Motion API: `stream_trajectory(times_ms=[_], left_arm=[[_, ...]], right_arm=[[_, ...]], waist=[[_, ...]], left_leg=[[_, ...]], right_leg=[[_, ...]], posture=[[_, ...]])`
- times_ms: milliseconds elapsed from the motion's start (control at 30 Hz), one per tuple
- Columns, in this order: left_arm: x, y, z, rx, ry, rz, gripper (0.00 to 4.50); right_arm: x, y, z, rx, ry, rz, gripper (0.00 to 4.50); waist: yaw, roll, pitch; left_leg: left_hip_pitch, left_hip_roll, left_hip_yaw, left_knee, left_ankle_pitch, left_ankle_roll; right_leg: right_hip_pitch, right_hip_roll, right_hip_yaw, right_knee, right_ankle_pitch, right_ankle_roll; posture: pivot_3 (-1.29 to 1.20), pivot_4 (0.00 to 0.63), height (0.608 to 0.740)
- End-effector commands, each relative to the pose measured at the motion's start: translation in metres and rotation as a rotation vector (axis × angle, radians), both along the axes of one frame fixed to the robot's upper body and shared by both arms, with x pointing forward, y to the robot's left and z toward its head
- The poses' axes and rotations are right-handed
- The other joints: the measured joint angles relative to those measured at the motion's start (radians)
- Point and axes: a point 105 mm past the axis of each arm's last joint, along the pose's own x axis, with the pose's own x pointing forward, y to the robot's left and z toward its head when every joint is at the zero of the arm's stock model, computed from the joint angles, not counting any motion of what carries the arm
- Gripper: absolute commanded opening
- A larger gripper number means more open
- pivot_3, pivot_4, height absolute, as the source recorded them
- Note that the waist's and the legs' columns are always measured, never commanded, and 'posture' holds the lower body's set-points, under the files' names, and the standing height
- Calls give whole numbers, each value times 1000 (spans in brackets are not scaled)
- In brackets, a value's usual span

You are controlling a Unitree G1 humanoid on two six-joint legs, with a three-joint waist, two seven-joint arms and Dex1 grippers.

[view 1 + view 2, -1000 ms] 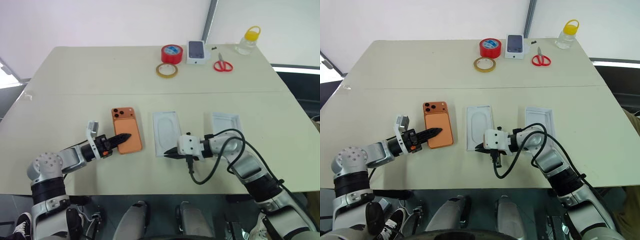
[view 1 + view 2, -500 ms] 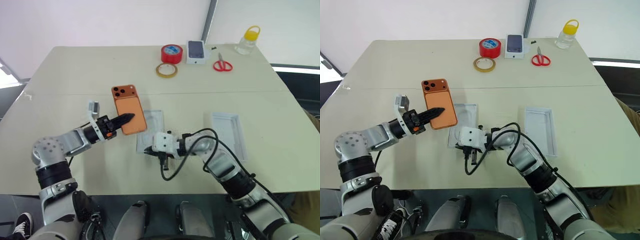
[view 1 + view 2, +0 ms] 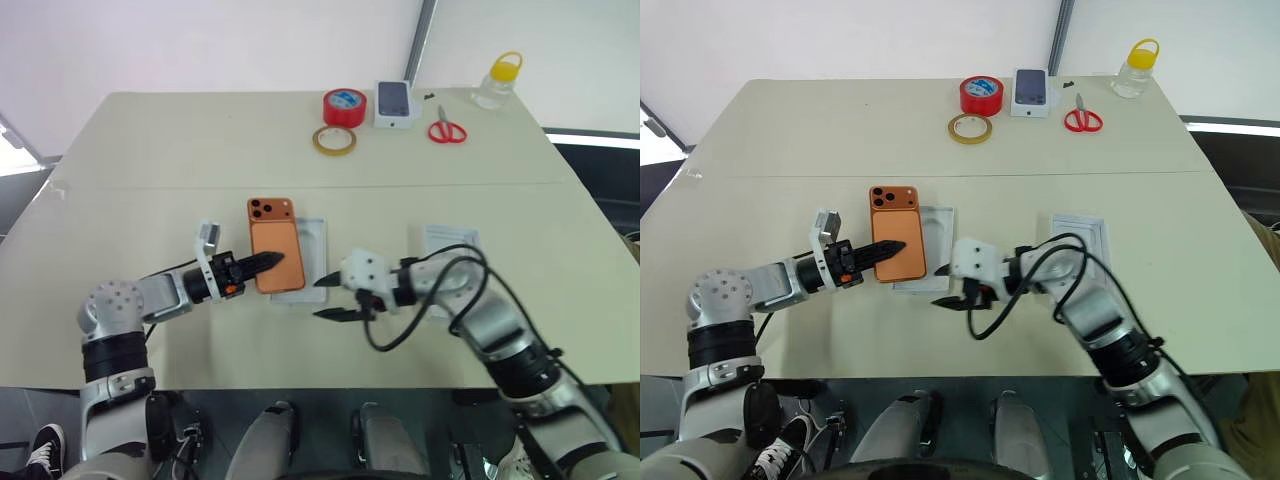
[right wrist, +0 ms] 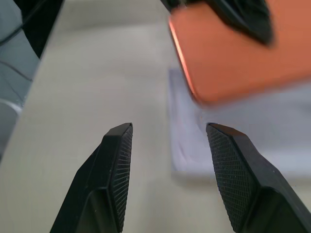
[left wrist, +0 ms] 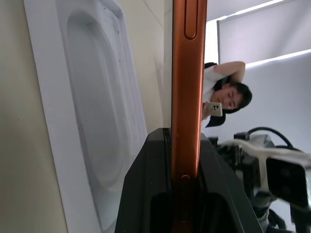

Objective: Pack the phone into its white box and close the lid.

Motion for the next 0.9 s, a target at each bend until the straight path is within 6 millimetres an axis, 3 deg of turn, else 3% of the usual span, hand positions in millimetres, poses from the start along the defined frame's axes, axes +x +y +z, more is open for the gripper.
stream_trajectory(times_ms=[33, 133, 433, 600, 800, 900], left_arm=[[4, -9, 9, -4, -50, -53, 0], [5, -13, 1, 9, -30, -82, 0], [11, -12, 0, 57, -23, -102, 4423], [13, -5, 8, 100, -51, -106, 4423], [0, 3, 15, 214, -117, -145, 4423], [0, 8, 28, 218, -152, -133, 4423]], right_arm=[[8, -10, 4, 0, -46, -22, 2493], [17, -16, 5, -6, -71, -63, 2493], [22, -13, 2, 5, -91, -91, 2534], [25, -8, 3, 19, -100, -89, 2534], [31, -6, 1, 16, -106, -92, 2534], [31, -3, 1, 19, -110, -83, 2534]], waist=[[-2, 0, 0], [-4, 0, 0], [-3, 0, 0], [-4, 0, 0], [-4, 0, 0], [-2, 0, 0]], left_leg=[[0, 0, 0, 0, 0, 0], [0, 0, 0, 0, 0, 0], [0, 0, 0, 0, 1, -1], [0, 0, 0, 0, 1, -2], [0, 0, 0, 0, 2, -2], [0, 0, 0, 0, 2, -2]], right_leg=[[0, 0, 0, 0, 0, 0], [0, 0, 0, 0, 0, 0], [-1, 0, 0, 0, 0, 0], [-1, 0, 0, 1, 0, 0], [-1, 0, 1, 1, 0, 0], [-1, 0, 1, 1, 0, 0]], posture=[[0, 150, 740], [0, 150, 740], [0, 150, 740], [0, 150, 740], [0, 150, 740], [0, 150, 740]])
